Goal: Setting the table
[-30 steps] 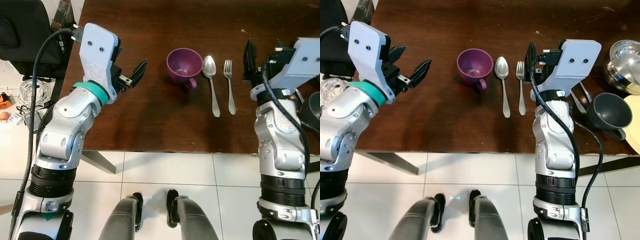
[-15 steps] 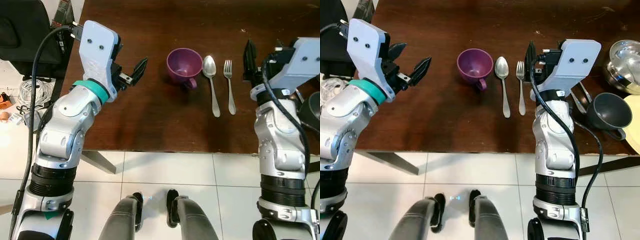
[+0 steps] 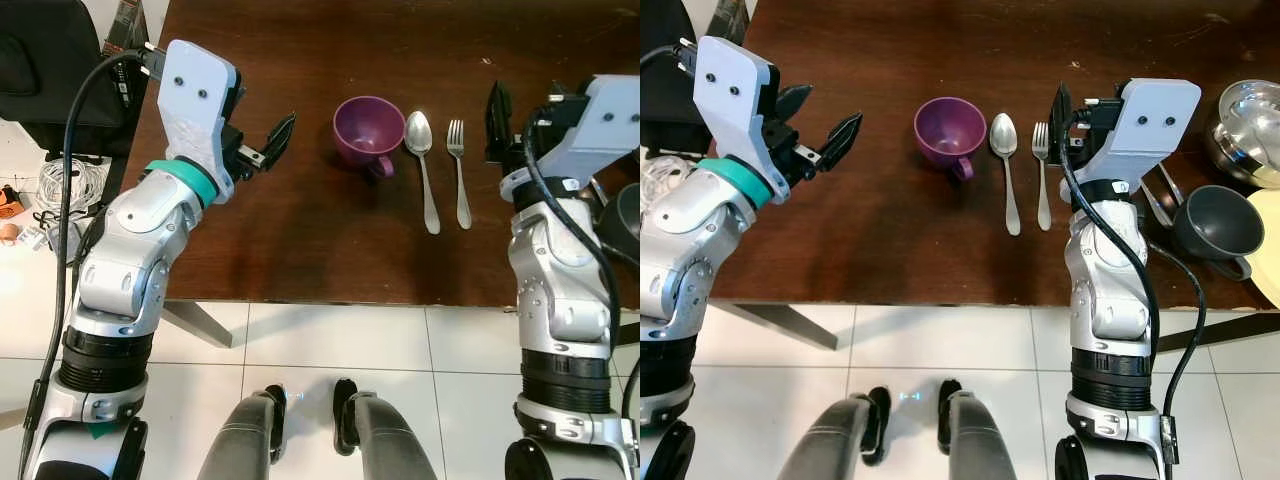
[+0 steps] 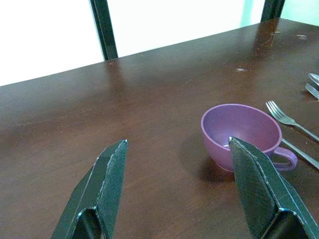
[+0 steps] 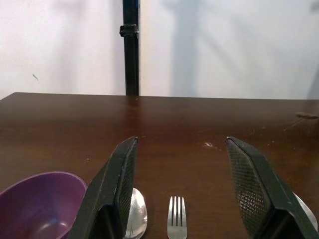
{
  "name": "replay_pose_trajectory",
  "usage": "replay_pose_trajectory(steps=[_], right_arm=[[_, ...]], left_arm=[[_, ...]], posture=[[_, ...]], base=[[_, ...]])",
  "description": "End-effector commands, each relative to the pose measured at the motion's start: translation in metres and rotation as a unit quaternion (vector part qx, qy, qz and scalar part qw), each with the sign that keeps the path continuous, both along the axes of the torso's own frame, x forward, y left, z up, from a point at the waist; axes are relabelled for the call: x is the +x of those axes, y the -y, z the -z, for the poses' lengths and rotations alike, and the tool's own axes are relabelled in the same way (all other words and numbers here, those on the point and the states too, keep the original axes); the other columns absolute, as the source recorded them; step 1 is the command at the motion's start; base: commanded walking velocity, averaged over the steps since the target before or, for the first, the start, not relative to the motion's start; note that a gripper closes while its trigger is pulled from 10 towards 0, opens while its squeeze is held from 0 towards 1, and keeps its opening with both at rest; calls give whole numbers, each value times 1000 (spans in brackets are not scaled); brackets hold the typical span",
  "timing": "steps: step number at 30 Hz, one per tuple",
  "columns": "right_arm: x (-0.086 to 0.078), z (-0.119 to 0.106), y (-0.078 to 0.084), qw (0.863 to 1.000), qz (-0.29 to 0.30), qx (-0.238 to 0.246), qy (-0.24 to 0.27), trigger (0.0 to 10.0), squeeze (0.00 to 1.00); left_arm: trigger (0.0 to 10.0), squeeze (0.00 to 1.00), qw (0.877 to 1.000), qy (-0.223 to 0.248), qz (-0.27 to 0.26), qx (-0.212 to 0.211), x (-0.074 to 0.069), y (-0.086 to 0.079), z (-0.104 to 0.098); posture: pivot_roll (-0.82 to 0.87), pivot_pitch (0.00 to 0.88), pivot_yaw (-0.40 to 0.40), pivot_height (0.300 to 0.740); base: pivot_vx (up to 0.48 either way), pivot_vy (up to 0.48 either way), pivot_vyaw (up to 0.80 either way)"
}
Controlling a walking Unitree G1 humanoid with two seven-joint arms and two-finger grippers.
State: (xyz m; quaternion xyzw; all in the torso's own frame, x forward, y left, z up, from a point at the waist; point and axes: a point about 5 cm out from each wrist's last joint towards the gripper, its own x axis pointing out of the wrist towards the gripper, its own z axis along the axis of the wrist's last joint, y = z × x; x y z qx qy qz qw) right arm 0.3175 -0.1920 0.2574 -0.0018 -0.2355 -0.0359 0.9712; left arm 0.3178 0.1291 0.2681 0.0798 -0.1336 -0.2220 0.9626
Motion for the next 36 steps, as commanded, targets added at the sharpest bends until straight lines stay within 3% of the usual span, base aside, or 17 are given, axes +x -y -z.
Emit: replay_pose_trajectory(steps=[1,24,27,33,36], right_arm=[[-3,-1,2,1000,4,5,2,10000,0],[-3,1,1,1000,4,6,-1,10000,0],[-2,2,2,1000,4,5,-2,10000,0],[0,14,2,1000,2,1,-21,10000,0],[0,33,-1,999,-6,-1,-54,10000,0]], left_arm=[[10000,0,1000,-5,0,-3,0,-1,2],[10000,0,1000,-3,-5,-4,1,-1,2],[10000,0,1000,-2,-10,-4,2,-1,4],[10000,0,999,6,-52,2,6,-8,13],[10000,0,996,12,-89,6,8,-16,21]], posture=[[73,215,44,740],[70,211,44,740],[68,180,34,740],[63,139,17,740],[56,100,-6,740]], base=[[0,0,0],[0,0,0],[0,0,0],[0,0,0],[0,0,0]])
